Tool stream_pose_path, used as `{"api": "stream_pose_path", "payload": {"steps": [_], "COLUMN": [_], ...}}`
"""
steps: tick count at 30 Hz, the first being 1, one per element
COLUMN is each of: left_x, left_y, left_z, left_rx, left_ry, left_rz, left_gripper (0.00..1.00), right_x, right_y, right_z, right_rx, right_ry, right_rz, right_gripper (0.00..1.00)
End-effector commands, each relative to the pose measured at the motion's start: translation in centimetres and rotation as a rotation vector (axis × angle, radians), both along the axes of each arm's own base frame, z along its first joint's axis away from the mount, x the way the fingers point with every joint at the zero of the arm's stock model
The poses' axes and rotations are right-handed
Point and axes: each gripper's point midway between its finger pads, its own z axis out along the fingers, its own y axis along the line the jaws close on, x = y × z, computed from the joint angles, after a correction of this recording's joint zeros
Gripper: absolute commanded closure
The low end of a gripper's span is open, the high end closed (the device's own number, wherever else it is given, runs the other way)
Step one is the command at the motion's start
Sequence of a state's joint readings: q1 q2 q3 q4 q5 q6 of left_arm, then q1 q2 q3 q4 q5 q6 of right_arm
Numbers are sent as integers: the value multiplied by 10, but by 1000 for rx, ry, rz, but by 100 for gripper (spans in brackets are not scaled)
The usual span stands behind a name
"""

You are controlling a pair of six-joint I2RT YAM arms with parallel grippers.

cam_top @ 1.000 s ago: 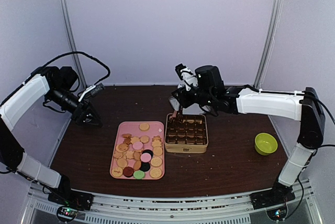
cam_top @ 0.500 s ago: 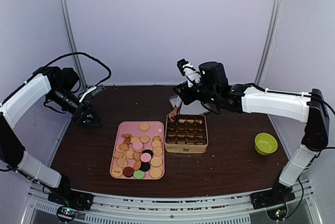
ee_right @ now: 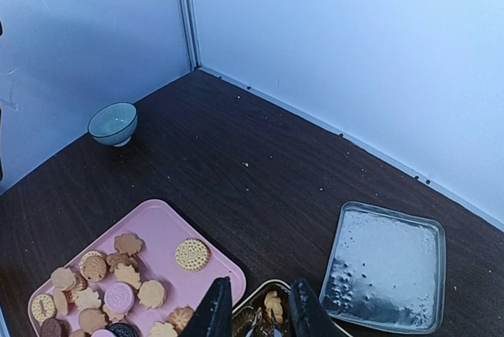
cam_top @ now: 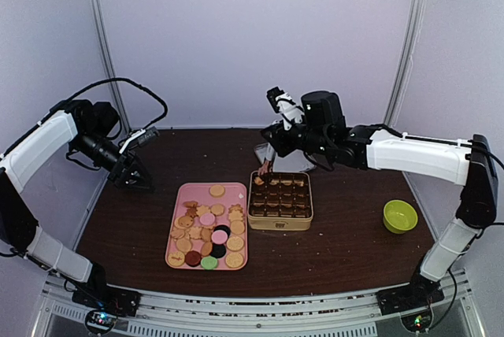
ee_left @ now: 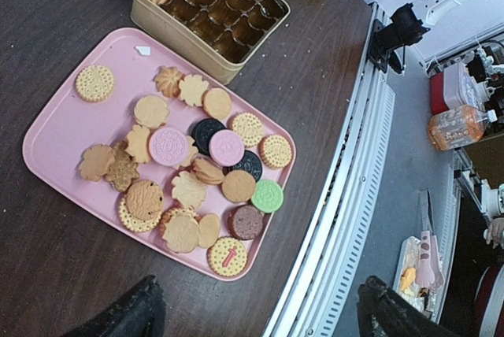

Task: Pack the cookies
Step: Pass from the right arm to the left

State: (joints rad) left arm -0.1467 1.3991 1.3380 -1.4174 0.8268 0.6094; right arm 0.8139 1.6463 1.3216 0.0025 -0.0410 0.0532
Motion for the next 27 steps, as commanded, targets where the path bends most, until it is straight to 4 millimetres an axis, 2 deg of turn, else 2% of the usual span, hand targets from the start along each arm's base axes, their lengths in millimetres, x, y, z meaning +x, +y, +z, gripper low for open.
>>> {"api": "stream_pose_path", "payload": {"steps": [1, 5, 10, 14, 19, 22, 27], "left_x": [0, 0, 1, 1, 0, -1, -2], "left_y": [-2, -2, -2, 0, 2, 2, 3], "left_z": [10, 10, 9, 7, 6, 6, 3], "left_rx": [-24, -26, -21, -3, 10, 11, 18], "left_ry": [-17, -16, -15, -15, -25, -25, -21], "left_rz": [-14, -15, -17, -13, -13, -12, -14], "left_gripper": [13, 13, 13, 12, 11, 12, 11], "right_x": [3, -7, -40, -78, -122, -136, -142], "right_y": [2, 1, 22, 54, 97, 119, 142], "right_z": [17, 35, 47, 50, 42, 34, 28], "right_rx": [25, 54, 72, 99, 117, 143, 182], "right_ry": [-40, -60, -73, -61, -38, -8, 11], "right_rz": [-12, 9, 82, 176, 274, 311, 323], "right_gripper": [76, 77, 77, 77, 77, 78, 78]}}
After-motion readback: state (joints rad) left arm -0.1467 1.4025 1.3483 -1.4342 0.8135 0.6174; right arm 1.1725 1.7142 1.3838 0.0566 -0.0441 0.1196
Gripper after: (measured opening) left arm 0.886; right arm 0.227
